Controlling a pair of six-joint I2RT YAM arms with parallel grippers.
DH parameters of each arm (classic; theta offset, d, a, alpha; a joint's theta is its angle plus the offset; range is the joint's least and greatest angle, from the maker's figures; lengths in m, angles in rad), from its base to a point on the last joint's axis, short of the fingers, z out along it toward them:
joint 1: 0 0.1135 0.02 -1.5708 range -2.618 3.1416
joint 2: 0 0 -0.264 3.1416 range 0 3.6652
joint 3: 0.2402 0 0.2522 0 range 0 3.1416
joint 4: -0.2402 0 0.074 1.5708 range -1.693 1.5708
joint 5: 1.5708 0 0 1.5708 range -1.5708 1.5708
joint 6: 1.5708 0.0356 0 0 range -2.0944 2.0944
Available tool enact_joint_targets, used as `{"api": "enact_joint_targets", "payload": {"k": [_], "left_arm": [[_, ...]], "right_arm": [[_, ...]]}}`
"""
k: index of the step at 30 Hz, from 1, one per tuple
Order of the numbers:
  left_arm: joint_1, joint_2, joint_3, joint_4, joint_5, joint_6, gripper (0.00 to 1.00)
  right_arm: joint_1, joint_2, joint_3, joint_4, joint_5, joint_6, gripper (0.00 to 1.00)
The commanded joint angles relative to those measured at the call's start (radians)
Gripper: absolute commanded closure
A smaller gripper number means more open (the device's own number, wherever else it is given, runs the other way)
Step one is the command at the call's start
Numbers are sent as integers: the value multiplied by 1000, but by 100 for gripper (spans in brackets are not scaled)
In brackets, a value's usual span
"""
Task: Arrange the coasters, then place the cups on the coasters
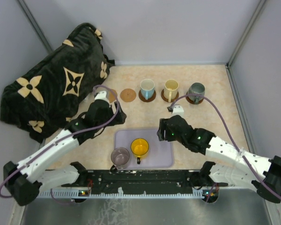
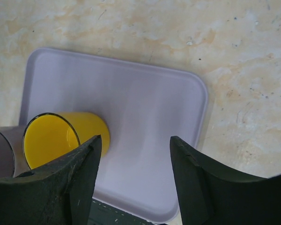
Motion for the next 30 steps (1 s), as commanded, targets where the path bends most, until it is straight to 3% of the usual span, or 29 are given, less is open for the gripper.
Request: {"api": "enact_joint_targets", "payload": {"k": [1,13,20,30], "left_arm": [[-12,-179,-72,-107,68,-16,10],[-61,-395,-127,-314,234,-80,10],[-85,-441,-111,-385,305,-49,11],[-87,-449,-164,-381,355,-32,11]], "right_arm": [[39,42,15,61,22,16,39],[98,153,68,103,-12,24,42],[120,169,98,133,-24,28,45],[165,290,165,157,-75,-7,56]]}}
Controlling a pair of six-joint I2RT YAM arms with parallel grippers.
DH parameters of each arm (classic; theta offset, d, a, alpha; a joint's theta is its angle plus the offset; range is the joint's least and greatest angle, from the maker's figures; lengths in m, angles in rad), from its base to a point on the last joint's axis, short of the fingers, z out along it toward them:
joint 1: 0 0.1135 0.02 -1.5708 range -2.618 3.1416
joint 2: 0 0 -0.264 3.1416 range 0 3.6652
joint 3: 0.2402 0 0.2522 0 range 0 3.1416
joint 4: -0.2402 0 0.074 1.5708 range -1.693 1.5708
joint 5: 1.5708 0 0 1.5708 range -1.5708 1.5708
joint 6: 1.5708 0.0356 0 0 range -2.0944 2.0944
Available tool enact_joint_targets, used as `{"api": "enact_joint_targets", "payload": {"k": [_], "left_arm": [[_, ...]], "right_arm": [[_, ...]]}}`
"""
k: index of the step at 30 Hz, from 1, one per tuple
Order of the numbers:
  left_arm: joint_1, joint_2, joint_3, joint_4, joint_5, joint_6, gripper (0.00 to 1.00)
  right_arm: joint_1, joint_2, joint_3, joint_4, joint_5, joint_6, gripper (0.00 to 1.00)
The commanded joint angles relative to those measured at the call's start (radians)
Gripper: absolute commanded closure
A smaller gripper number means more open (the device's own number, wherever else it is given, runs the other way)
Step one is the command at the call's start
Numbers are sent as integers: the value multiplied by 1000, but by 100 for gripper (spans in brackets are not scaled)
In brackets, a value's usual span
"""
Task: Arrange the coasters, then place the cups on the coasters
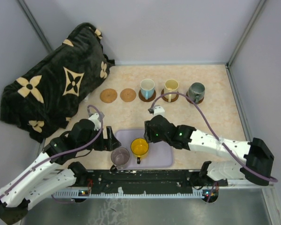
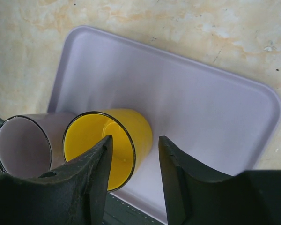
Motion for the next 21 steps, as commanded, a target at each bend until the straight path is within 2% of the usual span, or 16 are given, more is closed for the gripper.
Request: {"api": "enact_joint_targets", "payload": {"k": [1,15,17,21], "left_arm": [[-8,12,-15,6,23,29,11],[-8,148,-22,198,29,77,11],[-8,160,-24,217,27,81,11],[-8,179,-30,243,27,81,11]], "right_arm": [[29,52,61,45,-29,-19,57],[43,185,80,-1,-34,-31,64],[43,208,90,-1,-25,-34,68],[43,242,115,-6,8,-30,84]]}}
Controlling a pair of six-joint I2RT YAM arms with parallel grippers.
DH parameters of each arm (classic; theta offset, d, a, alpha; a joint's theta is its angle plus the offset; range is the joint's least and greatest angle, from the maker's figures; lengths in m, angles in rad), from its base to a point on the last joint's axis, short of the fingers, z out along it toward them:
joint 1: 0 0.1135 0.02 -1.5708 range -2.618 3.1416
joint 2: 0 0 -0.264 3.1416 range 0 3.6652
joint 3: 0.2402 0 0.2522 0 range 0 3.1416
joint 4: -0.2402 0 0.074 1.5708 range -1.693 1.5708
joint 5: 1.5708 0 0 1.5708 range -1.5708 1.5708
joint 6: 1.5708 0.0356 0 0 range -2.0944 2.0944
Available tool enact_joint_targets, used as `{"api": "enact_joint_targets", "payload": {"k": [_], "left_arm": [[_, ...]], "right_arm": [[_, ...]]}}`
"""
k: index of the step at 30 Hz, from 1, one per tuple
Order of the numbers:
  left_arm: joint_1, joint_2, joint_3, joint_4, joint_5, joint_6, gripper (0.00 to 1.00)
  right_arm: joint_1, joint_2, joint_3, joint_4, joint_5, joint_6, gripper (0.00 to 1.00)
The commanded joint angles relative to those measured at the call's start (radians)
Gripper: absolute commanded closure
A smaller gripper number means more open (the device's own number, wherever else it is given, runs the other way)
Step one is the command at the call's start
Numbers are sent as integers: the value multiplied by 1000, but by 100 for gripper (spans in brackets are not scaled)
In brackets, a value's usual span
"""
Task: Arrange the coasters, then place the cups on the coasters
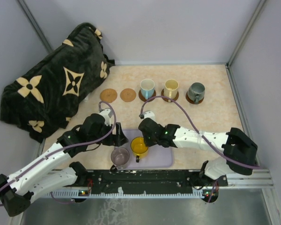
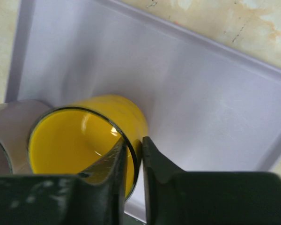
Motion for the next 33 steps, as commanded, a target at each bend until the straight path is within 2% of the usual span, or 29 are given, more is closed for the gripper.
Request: {"api": "enact_joint_targets", "payload": {"k": [1,5,9,15,17,25,33], "left_arm": [[-8,13,-5,69,5,19,11],[-8,16,-10,81,4,15,11],[-8,27,-12,89,2,21,10],[-8,56,-16,129,29,46,10],[-8,69,-20,144,45,58,10],[-10,121,-37,187,131,117,10],[-14,157,-38,190,188,179,12]], "right_arm": [[10,21,72,6,59,-9,88],[10,21,91,-5,130,10,98],[10,22,103,-1,190,18,99],[11,57,160,-39,248,-18,89],[11,63,174,-46,253,-31,83],[10,26,190,-68,290,-39,68],[10,-76,201,-107,369,3,67]]}}
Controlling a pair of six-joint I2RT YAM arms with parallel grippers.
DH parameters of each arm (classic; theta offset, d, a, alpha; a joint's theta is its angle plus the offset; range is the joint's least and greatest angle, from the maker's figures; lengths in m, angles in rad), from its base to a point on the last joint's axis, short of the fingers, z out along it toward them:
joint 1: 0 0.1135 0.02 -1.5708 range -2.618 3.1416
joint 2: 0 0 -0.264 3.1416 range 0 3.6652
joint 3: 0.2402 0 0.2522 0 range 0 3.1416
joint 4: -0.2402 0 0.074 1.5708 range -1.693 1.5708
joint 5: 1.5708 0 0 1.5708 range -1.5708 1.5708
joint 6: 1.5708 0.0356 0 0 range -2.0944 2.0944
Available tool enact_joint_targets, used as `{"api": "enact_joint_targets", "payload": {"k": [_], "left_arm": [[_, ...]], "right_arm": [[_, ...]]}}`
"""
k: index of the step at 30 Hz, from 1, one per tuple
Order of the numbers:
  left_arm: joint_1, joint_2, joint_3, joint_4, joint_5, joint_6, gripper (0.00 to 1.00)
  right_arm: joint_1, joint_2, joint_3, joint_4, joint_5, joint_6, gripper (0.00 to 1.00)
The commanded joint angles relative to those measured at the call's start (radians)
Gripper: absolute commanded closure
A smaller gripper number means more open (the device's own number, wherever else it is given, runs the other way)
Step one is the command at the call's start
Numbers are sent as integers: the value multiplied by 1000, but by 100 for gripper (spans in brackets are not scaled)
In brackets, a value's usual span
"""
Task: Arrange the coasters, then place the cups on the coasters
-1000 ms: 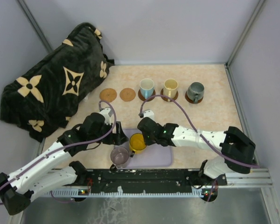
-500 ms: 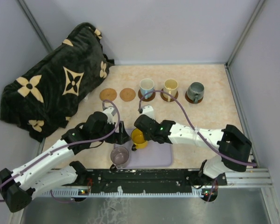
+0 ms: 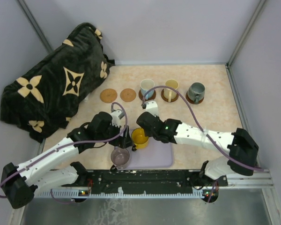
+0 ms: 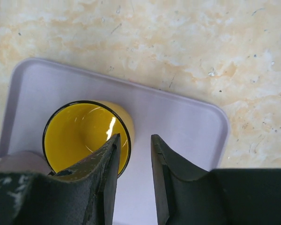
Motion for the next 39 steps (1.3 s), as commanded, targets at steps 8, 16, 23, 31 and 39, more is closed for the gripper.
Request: {"api": "enact_joint_targets", "payload": {"k": [8,16,23,31,39], "left_arm": [[-38,107,-9,87,80,52,17],[-97,209,4,115,29,49,24],[-125,281,-12,173,-21,40,36],[-144,317,-24,199,-67,18,41],[-160,358,-32,235,-124,-4,60]], "right_arm": [[8,-251,35,-18,192,59,67],[8,-313,11,-27,231,62,66],[8,-313,4,-23,212,63,65],[8,-321,-10,-15,205,62,65],[8,-322,-30,0,186,66,64]]}}
